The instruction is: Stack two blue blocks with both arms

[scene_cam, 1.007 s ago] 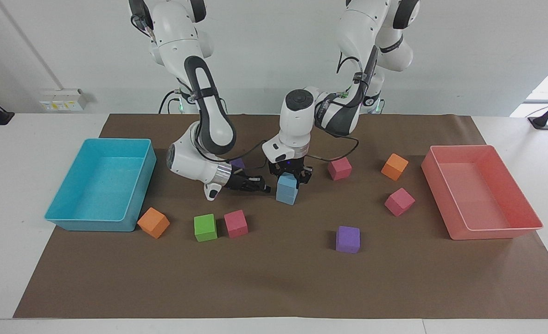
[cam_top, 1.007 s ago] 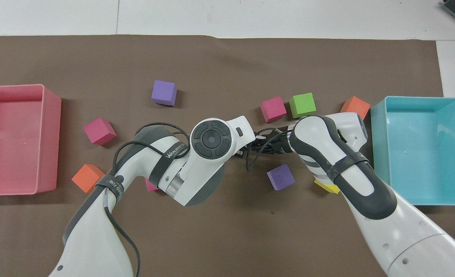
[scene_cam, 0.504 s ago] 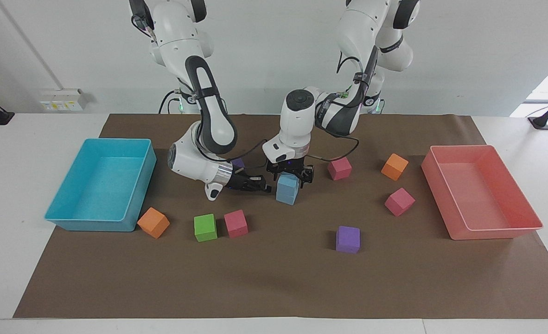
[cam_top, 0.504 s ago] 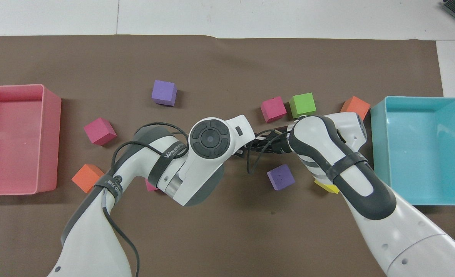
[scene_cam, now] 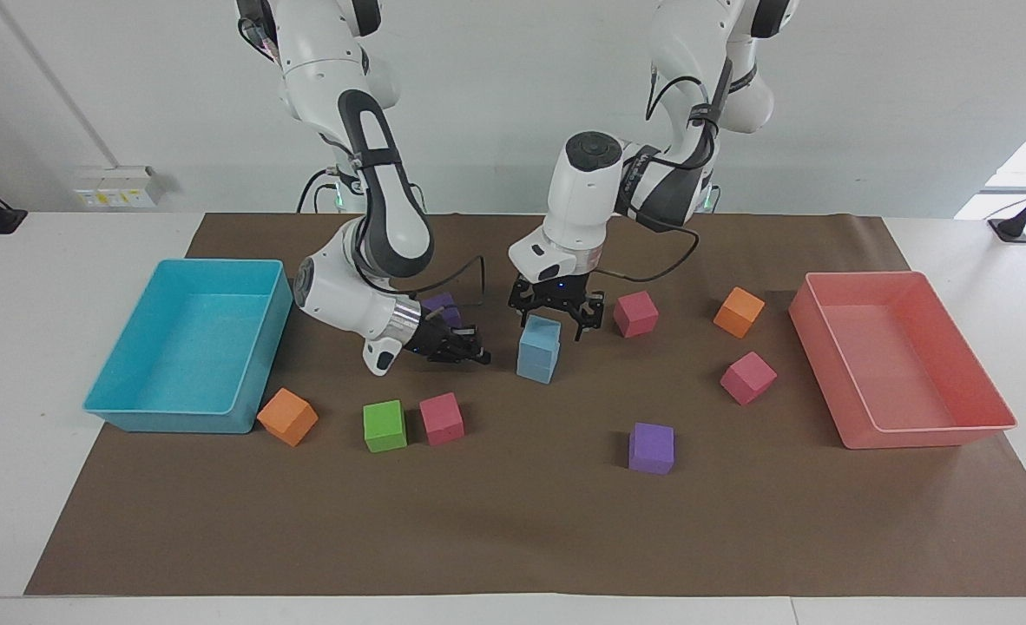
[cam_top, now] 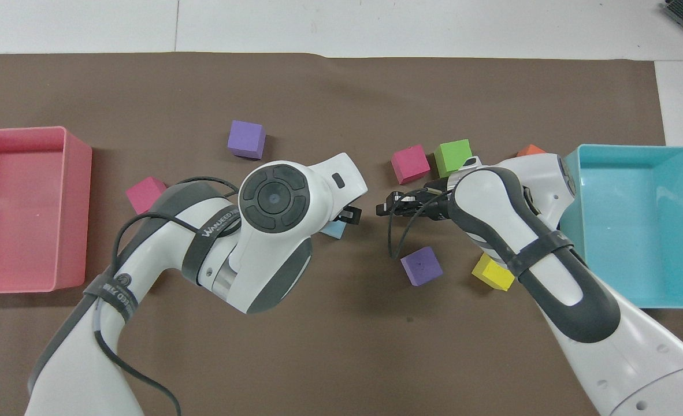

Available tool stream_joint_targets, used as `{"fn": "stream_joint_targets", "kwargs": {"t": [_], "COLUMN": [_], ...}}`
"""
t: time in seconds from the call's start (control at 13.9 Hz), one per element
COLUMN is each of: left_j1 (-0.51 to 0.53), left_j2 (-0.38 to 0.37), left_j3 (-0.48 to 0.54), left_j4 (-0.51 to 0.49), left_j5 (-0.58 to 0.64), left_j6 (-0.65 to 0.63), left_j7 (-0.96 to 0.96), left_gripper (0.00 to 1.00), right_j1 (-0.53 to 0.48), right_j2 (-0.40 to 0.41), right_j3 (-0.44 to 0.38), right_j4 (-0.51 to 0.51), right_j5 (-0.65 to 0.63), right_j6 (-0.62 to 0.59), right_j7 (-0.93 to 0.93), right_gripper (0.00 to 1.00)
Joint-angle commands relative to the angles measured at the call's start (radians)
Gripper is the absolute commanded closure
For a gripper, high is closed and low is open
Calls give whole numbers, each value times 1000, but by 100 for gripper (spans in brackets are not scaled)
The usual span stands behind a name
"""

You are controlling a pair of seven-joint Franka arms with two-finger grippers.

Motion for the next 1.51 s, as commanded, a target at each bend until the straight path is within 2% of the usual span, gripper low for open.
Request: {"fn": "stream_joint_targets", "kwargs": {"t": [0.0,0.22,0.29,0.5,0.58,0.65,0.79,1.01,1.44], "left_j1": [60,157,184,282,319,351,405,488,533], "left_j2": [-89,-143,-162,-194,-197,-205,-226,-240,-222], "left_j3": [1,2,4,7,7,7,9,9,10], "left_j4": [-34,-34,-32,-32,-28,-23,-11,20,158], "left_j5": [-15,-15,-15,-13,-13,-13,-12,-12,-13], "left_j6": [-65,-124,-153,-185,-187,-188,-252,-331,-464], "left_j7": [22,71,81,110,161,205,270,371,388], "left_gripper": [0,0,0,0,0,0,0,0,0], "right_j1": [-14,-46,-52,-60,-69,-71,-84,-86,-150], "right_j2": [-47,-98,-115,-170,-185,-199,-221,-225,-342], "right_j3": [-12,-17,-19,-20,-20,-22,-22,-20,-22], "right_j4": [-8,24,32,41,43,43,69,170,208], "right_j5": [-123,-413,-484,-683,-728,-760,-831,-984,-1017], "right_j6": [13,-9,-33,-81,-95,-108,-148,-281,-377], "right_j7": [27,166,200,274,289,297,329,412,440], "right_gripper": [100,100,96,37,24,0,0,0,0]}}
